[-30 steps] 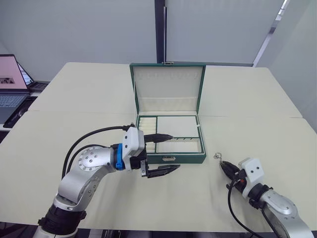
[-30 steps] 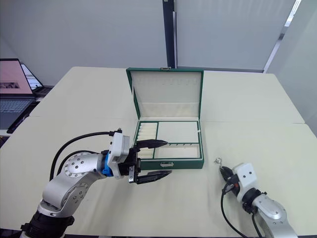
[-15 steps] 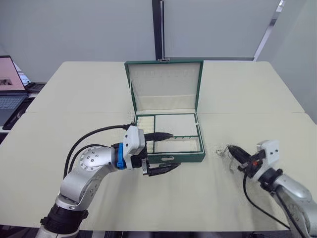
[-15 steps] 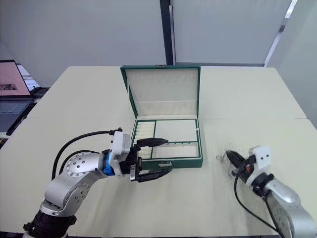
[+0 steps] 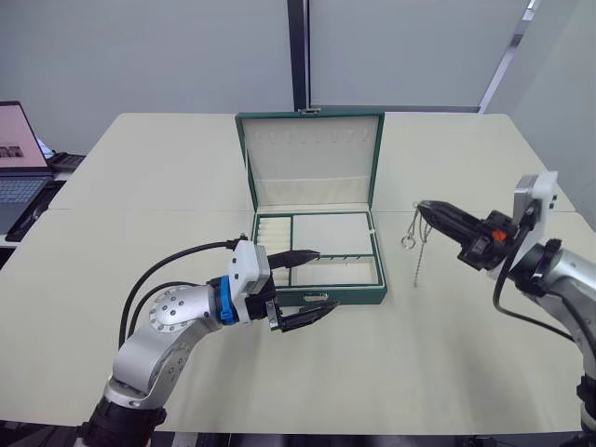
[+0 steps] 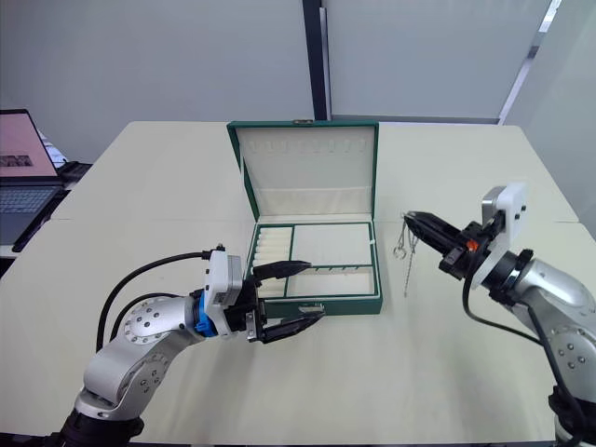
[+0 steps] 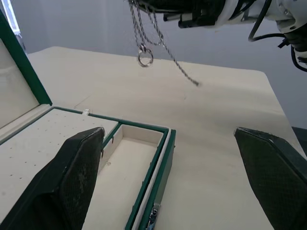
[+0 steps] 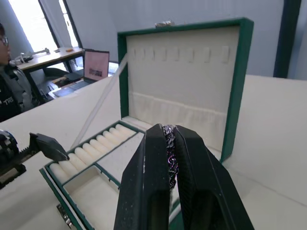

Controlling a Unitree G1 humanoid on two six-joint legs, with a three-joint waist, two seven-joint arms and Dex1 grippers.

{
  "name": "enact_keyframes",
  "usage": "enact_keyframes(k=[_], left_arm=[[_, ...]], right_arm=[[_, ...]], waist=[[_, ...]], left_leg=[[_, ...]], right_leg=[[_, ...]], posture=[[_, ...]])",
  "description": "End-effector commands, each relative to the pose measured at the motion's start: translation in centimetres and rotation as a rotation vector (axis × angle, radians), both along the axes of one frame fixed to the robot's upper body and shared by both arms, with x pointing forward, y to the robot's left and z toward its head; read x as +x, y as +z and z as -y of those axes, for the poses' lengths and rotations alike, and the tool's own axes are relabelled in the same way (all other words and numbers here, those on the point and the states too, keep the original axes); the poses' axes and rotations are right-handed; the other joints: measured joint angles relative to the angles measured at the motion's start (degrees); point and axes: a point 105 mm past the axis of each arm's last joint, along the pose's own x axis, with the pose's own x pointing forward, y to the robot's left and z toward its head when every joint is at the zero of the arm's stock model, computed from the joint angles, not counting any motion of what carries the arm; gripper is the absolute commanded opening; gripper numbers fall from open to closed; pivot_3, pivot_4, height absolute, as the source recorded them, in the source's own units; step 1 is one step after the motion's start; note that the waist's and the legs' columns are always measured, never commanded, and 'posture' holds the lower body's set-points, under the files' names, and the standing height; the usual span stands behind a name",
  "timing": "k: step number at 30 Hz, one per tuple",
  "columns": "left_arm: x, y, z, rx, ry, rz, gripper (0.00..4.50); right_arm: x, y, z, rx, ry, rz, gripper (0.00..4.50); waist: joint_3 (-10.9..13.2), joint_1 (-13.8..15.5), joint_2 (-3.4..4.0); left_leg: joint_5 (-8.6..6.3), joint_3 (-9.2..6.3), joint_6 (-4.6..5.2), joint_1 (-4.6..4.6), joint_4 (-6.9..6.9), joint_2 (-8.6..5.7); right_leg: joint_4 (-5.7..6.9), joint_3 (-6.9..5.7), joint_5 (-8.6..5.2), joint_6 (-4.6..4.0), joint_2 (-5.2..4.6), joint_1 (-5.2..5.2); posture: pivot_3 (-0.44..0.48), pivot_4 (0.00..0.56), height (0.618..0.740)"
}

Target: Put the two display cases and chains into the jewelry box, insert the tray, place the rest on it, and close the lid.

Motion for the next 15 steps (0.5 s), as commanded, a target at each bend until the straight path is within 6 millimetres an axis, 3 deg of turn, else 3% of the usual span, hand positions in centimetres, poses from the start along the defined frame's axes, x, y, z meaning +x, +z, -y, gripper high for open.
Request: enact_keyframes(k=[1,7,15], left_arm=[[-0.6,1.1,-0.5,-0.052,0.064,0.043,4.50],[-1.5,0.8,-1.5,-0.099,0.206,0.022,4.50],[-3.2,0.2,-3.2,-0.154,0.438,-0.011,4.50]], right_arm=[[-0.7,2.1,-1.2,0.008,0.109,0.047,0.00],[-0.5,3.5,-2.9,-0.002,0.233,0.066,0.00],[0.7,3.8,-4.7,-0.025,0.348,0.072,0.00]], waist=[[0.00,0.02,0.00],[0.01,0.05,-0.03],[0.01,0.14,-0.02]], left_leg=[[0.00,0.02,0.00,-0.05,0.00,-0.01],[0.01,0.05,-0.03,-0.18,0.01,0.01],[0.00,0.05,0.00,-0.18,0.01,0.02]], right_leg=[[0.00,0.02,0.00,0.00,0.00,-0.06],[0.03,0.03,0.00,0.00,-0.02,-0.20],[0.04,0.04,0.00,0.00,-0.04,-0.23]], posture=[[0.000,0.150,0.740],[0.000,0.150,0.740],[0.000,0.150,0.740]])
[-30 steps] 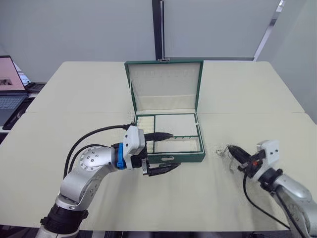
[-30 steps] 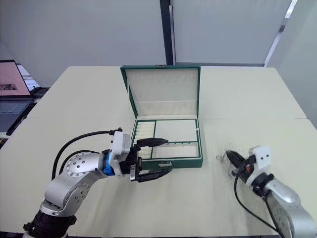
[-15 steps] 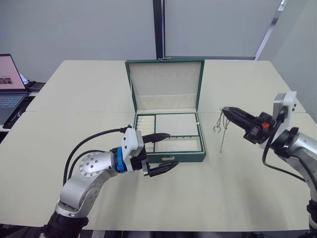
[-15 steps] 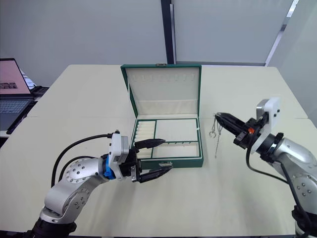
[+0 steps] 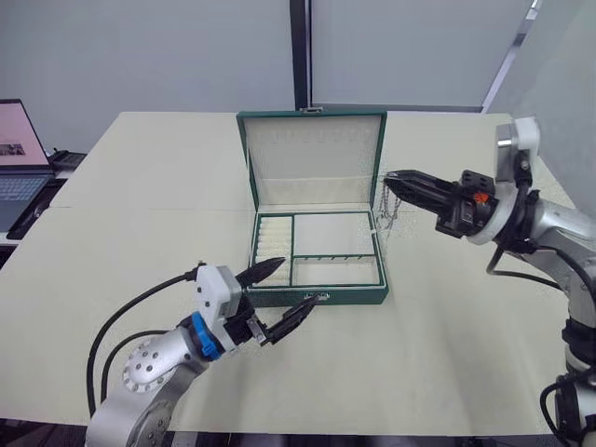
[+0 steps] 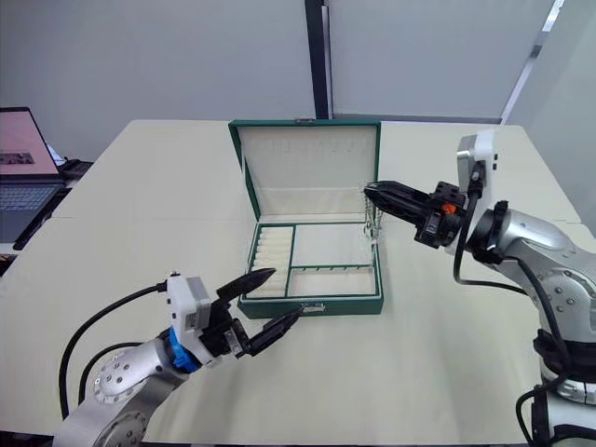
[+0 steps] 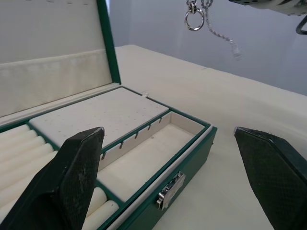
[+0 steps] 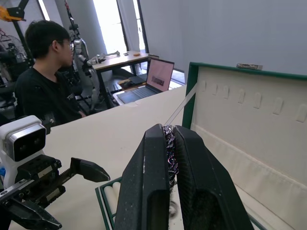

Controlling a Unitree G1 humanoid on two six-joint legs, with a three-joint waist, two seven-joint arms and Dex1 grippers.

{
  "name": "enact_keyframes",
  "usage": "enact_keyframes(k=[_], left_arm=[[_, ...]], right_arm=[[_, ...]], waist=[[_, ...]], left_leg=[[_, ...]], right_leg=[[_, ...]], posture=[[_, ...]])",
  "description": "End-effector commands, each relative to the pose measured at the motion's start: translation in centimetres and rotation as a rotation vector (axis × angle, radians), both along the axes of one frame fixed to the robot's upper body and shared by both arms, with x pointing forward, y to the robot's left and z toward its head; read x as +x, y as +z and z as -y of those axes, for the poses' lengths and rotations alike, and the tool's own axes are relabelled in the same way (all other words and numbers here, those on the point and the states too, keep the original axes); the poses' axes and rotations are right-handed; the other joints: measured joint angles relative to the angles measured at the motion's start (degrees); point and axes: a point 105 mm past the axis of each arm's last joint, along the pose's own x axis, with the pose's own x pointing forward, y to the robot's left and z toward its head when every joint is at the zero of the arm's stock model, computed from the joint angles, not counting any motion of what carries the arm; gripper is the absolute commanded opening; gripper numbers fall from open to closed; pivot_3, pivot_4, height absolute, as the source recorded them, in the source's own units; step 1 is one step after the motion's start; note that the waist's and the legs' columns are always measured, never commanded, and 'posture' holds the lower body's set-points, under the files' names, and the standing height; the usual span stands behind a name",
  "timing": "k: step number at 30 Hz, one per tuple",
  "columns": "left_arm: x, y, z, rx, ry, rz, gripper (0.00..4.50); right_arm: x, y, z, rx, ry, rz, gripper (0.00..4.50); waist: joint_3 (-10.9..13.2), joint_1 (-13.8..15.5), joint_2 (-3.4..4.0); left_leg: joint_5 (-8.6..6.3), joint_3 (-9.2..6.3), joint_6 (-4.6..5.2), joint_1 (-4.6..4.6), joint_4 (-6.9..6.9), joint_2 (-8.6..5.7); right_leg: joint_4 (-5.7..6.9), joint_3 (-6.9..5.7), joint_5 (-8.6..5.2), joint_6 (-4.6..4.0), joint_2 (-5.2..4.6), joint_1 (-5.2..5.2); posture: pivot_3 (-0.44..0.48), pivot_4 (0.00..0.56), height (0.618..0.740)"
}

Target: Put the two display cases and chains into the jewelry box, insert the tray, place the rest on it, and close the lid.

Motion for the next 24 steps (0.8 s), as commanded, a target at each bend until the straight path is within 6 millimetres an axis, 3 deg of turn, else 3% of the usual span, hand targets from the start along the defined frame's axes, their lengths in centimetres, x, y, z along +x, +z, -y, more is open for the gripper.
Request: enact_keyframes(k=[1,10,24], left_arm=[[-1.1,0.9,-0.3,-0.013,0.069,0.044,4.50],[-1.6,0.9,-1.4,-0.067,0.241,0.043,4.50],[-2.0,0.5,-1.6,-0.054,0.242,0.053,4.50]], right_arm=[[-0.4,0.9,-0.7,-0.009,0.062,0.051,0.00],[0.1,-0.4,-2.8,-0.022,0.158,0.018,0.00],[0.3,-2.7,-4.5,-0.006,0.190,-0.042,0.00]], waist=[[0.00,0.08,0.00],[0.01,0.18,-0.02],[0.01,0.09,-0.02]], left_leg=[[0.00,-0.01,0.00,-0.01,0.00,-0.01],[-0.02,-0.01,0.05,-0.02,0.00,-0.01],[0.00,0.18,0.01,-0.14,-0.03,-0.01]], right_leg=[[0.00,0.00,0.00,0.00,-0.01,0.01],[0.00,0.00,0.00,0.00,-0.02,-0.02],[0.08,0.12,0.00,0.00,-0.03,-0.31]], posture=[[0.000,0.150,0.740],[0.000,0.150,0.740],[0.000,0.150,0.740]])
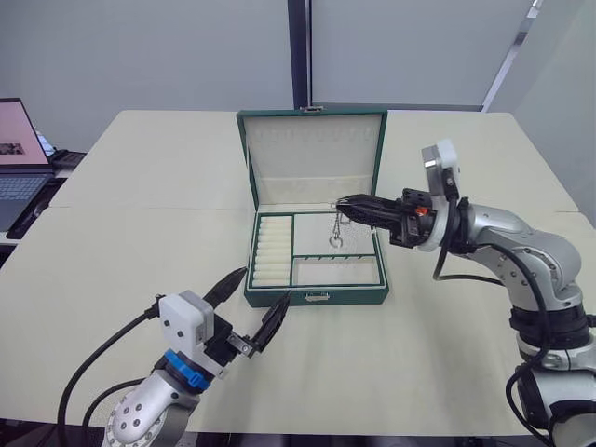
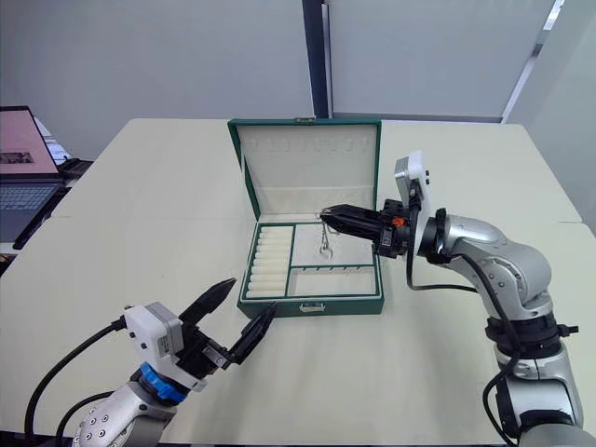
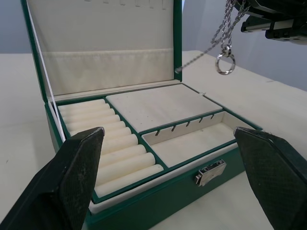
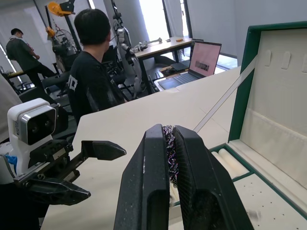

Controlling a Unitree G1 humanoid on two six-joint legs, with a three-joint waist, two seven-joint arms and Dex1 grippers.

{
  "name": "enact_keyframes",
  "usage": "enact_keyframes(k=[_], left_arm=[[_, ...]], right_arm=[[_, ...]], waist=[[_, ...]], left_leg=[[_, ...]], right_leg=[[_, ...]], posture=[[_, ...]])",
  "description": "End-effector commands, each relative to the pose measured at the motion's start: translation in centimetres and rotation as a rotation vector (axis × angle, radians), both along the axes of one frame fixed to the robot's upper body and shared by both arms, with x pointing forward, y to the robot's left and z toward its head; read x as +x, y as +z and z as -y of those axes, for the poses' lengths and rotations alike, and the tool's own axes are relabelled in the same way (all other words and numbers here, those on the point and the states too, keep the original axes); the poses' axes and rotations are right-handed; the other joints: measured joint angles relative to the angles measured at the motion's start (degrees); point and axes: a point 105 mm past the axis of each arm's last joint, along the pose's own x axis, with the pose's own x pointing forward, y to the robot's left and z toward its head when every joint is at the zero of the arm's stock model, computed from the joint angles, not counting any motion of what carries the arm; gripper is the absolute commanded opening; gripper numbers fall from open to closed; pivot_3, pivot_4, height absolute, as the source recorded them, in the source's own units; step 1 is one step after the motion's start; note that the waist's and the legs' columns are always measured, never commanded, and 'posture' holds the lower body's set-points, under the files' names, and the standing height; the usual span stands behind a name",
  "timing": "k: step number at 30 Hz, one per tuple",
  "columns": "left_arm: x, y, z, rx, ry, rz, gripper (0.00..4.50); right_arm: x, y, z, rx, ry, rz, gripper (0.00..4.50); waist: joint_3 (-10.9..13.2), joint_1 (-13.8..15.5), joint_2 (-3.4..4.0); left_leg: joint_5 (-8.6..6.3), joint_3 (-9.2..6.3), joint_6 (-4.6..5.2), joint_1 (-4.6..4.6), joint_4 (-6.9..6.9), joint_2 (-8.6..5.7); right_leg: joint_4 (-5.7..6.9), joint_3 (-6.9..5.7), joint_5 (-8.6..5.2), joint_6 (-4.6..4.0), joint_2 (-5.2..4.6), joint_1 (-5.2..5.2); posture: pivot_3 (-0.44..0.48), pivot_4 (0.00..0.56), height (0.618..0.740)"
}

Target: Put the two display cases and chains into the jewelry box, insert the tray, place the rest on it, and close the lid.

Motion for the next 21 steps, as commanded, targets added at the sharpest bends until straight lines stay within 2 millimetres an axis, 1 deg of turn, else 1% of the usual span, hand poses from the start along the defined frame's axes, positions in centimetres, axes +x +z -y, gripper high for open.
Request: enact_keyframes(k=[1,9,21], left_arm=[[-0.2,1.1,0.3,0.006,-0.014,0.057,4.50],[0.1,1.0,0.6,0.007,-0.034,0.062,4.50],[0.5,1.2,1.0,0.012,-0.058,0.073,4.50]], right_arm=[[-0.4,0.1,-0.3,0.011,0.005,0.030,0.00],[-0.4,-2.0,-0.8,-0.012,-0.011,0.004,0.00],[-0.4,-4.8,-0.6,-0.064,-0.039,-0.027,0.00]], waist=[[0.00,0.01,0.00],[0.00,-0.02,0.00],[0.00,-0.08,0.00]], left_leg=[[0.00,-0.01,0.01,0.00,0.00,0.00],[0.01,0.05,-0.01,0.00,0.00,0.00],[0.01,0.09,-0.01,0.02,0.00,0.01]], right_leg=[[0.01,-0.01,0.00,0.00,0.00,0.00],[0.07,0.01,0.00,0.00,0.00,-0.05],[0.11,0.04,0.00,0.00,0.01,-0.08]], posture=[[0.000,0.150,0.740],[0.000,0.150,0.740],[0.000,0.150,0.740]])
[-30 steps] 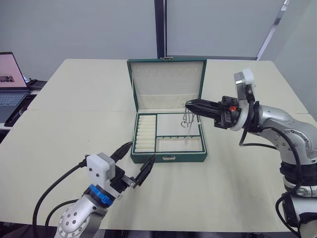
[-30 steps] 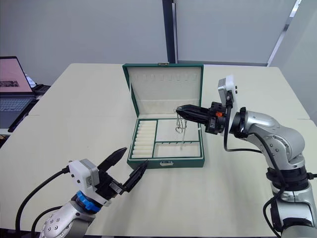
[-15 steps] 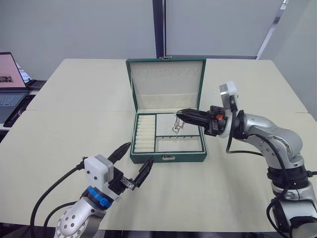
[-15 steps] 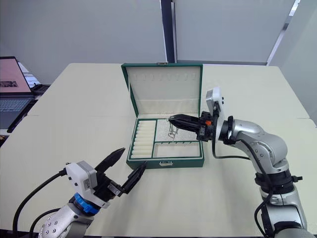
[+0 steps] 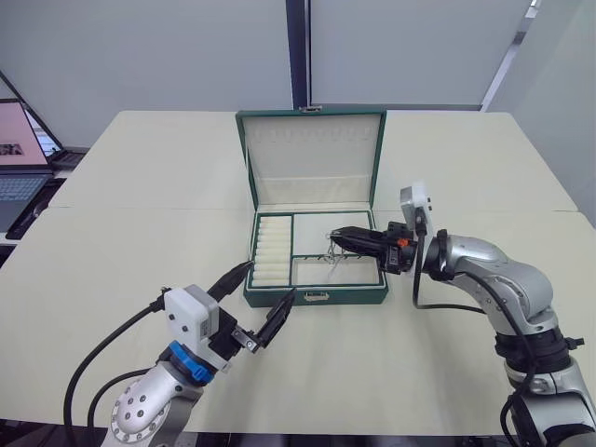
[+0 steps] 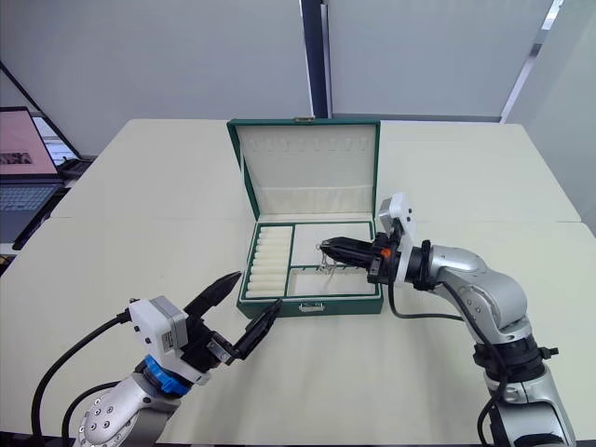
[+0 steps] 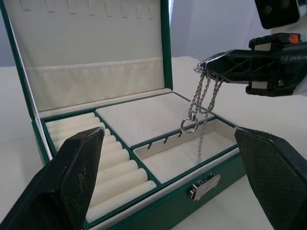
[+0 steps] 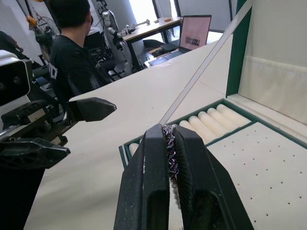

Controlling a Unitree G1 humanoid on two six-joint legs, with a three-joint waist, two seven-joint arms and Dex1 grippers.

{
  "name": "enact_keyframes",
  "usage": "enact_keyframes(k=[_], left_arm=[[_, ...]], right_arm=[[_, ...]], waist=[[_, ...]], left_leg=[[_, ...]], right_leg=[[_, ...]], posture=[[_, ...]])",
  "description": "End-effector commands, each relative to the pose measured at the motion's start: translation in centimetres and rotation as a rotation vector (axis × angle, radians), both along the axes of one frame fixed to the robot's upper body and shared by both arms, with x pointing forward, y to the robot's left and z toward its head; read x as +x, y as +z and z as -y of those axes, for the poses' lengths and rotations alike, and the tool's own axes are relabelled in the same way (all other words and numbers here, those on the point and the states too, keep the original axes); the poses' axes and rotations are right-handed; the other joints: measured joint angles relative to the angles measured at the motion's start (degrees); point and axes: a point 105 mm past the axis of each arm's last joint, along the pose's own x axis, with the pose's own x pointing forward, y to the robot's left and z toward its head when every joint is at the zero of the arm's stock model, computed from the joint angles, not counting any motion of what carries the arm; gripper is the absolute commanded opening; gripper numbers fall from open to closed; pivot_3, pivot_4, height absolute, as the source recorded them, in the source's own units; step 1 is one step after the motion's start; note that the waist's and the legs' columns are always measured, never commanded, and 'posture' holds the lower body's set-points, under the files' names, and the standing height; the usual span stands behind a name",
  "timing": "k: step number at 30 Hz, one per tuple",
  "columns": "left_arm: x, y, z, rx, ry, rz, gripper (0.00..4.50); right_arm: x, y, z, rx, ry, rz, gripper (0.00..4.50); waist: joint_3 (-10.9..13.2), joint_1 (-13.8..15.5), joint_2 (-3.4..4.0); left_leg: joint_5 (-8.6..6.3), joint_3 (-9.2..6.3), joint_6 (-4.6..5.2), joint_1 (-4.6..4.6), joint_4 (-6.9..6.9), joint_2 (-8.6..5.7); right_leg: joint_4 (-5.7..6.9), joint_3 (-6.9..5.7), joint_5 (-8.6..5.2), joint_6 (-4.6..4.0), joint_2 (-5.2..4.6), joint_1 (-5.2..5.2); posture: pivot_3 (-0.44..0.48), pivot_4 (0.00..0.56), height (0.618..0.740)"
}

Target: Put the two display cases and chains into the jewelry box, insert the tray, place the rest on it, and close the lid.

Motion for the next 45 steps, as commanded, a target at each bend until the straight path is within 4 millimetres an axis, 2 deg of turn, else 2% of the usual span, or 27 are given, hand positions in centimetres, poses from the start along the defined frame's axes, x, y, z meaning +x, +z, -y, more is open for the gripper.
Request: enact_keyframes(k=[1,12,20,21,26,31,34,35,38,40,43,45], left_arm=[[-0.1,0.5,0.3,0.003,-0.013,0.026,4.50],[0.0,0.6,0.4,0.004,-0.018,0.028,4.50],[0.1,0.7,0.6,0.001,-0.021,0.028,4.50],[0.2,0.7,0.5,0.002,-0.020,0.028,4.50],[0.2,0.6,0.6,0.003,-0.021,0.025,4.50],[0.5,0.6,0.6,0.002,-0.018,0.023,4.50],[0.7,0.6,0.4,0.005,-0.008,0.022,4.50],[0.9,0.6,0.2,0.006,0.000,0.020,4.50],[1.5,0.8,-0.8,0.025,0.038,0.017,4.50],[1.8,1.1,-2.7,0.036,0.103,0.013,4.50],[2.6,1.5,-7.0,0.073,0.239,0.012,4.50],[2.9,1.6,-8.7,0.093,0.279,0.008,4.50]], right_arm=[[-0.4,0.3,-0.3,0.000,0.015,0.047,0.00],[0.2,-1.9,0.0,-0.075,-0.018,0.058,0.00],[0.0,-2.2,0.2,-0.094,-0.007,0.065,0.00],[-0.2,-2.3,0.2,-0.102,0.000,0.063,0.73],[-0.5,-2.1,0.2,-0.094,0.013,0.057,1.94],[-0.3,-1.5,0.7,-0.069,-0.003,0.056,3.36],[0.1,-0.9,1.5,-0.044,-0.037,0.058,4.35],[0.4,-0.6,2.2,-0.030,-0.067,0.059,4.48],[1.0,0.0,3.8,-0.016,-0.138,0.074,4.48],[1.3,0.5,5.0,-0.014,-0.193,0.094,4.48],[1.9,0.7,7.4,-0.015,-0.303,0.101,4.48],[2.2,0.4,8.3,-0.020,-0.356,0.103,4.48]], waist=[[0.00,-0.01,0.00],[0.00,-0.03,0.00],[0.00,-0.01,0.00],[0.00,-0.01,0.00],[0.00,0.00,0.00],[0.00,0.00,0.00],[0.00,0.00,0.00],[0.00,0.05,0.00],[0.00,0.09,-0.01],[0.00,0.05,-0.01],[0.00,0.04,-0.01],[0.00,0.05,-0.01]], left_leg=[[0.00,0.01,0.00,0.00,0.00,0.00],[0.01,0.02,-0.01,0.02,0.00,0.01],[0.02,0.04,-0.04,0.01,0.00,0.01],[0.02,0.04,-0.04,0.01,0.00,0.01],[0.02,0.04,-0.03,0.02,0.01,0.01],[0.02,0.03,-0.03,0.02,0.01,0.01],[0.02,0.04,-0.03,0.02,0.01,0.00],[0.02,0.04,-0.03,0.02,0.01,0.00],[0.01,0.03,-0.02,0.02,0.01,0.00],[0.01,0.04,-0.02,0.02,0.01,0.00],[0.01,0.05,-0.02,0.03,0.00,0.02],[0.01,0.04,-0.02,0.03,0.00,0.02]], right_leg=[[0.00,0.00,0.00,0.00,0.00,0.00],[0.01,0.01,0.00,0.00,0.00,0.00],[0.01,0.01,0.00,0.00,0.00,-0.01],[0.01,0.02,0.00,0.00,0.00,0.00],[0.01,0.01,0.00,0.00,0.00,0.00],[0.03,0.01,0.00,0.00,0.00,0.00],[0.03,0.02,0.00,0.00,0.00,0.00],[0.03,0.01,0.00,0.00,0.00,0.00],[0.03,0.00,0.00,0.00,0.00,0.01],[0.04,0.01,0.00,0.00,0.00,0.00],[0.09,0.00,0.00,0.00,0.00,-0.03],[0.11,-0.01,0.00,0.00,0.01,-0.03]], posture=[[0.000,0.150,0.740],[0.000,0.150,0.740],[0.000,0.150,0.740],[0.000,0.150,0.740],[0.000,0.150,0.740],[0.000,0.150,0.740],[0.000,0.150,0.740],[0.000,0.150,0.740],[0.000,0.150,0.740],[0.000,0.150,0.740],[0.000,0.150,0.740],[0.000,0.150,0.740]])
